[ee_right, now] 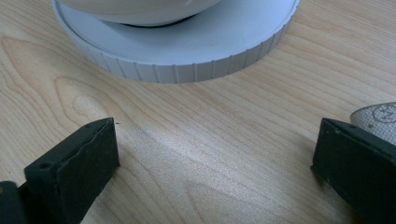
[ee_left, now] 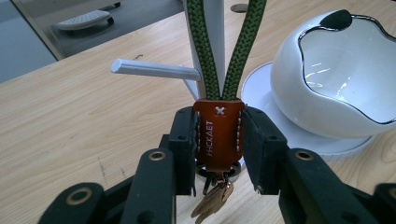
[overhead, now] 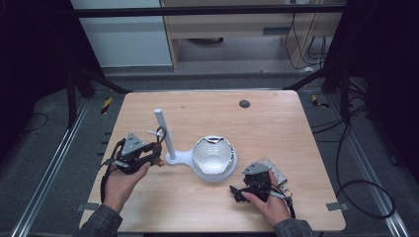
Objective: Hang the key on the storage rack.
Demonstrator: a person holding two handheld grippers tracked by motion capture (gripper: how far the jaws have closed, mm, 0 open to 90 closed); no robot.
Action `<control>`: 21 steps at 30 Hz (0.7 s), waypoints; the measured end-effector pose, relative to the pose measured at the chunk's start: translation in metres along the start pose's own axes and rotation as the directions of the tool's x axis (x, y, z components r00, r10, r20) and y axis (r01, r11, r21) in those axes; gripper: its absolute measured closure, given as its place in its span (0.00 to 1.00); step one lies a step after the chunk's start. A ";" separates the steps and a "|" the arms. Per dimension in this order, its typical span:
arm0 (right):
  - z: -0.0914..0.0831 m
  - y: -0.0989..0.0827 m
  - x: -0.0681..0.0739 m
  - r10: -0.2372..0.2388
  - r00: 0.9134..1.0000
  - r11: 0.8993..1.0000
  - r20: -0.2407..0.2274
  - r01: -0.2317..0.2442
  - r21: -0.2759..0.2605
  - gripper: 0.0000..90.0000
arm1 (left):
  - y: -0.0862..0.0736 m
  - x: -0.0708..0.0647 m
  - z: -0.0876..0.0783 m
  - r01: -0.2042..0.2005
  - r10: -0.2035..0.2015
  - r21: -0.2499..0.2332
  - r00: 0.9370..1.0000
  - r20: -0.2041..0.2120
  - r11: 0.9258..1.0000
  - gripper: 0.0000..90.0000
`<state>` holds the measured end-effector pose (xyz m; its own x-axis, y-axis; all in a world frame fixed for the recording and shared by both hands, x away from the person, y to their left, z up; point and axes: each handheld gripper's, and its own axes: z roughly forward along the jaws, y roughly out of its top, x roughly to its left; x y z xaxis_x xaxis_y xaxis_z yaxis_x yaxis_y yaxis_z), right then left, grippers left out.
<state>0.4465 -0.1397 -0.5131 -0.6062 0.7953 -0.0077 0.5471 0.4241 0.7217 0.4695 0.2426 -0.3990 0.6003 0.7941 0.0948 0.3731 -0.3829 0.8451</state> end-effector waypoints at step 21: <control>0.000 0.000 0.000 -0.001 1.000 1.000 0.001 0.001 0.000 0.00 | -0.001 -0.003 0.010 0.031 -0.031 -0.002 1.000 0.000 1.000 0.60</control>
<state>0.4462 -0.1397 -0.5131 -0.6062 0.7953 -0.0090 0.5464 0.4247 0.7218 0.4745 0.2358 -0.4058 0.5882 0.8058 0.0687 0.3902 -0.3572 0.8486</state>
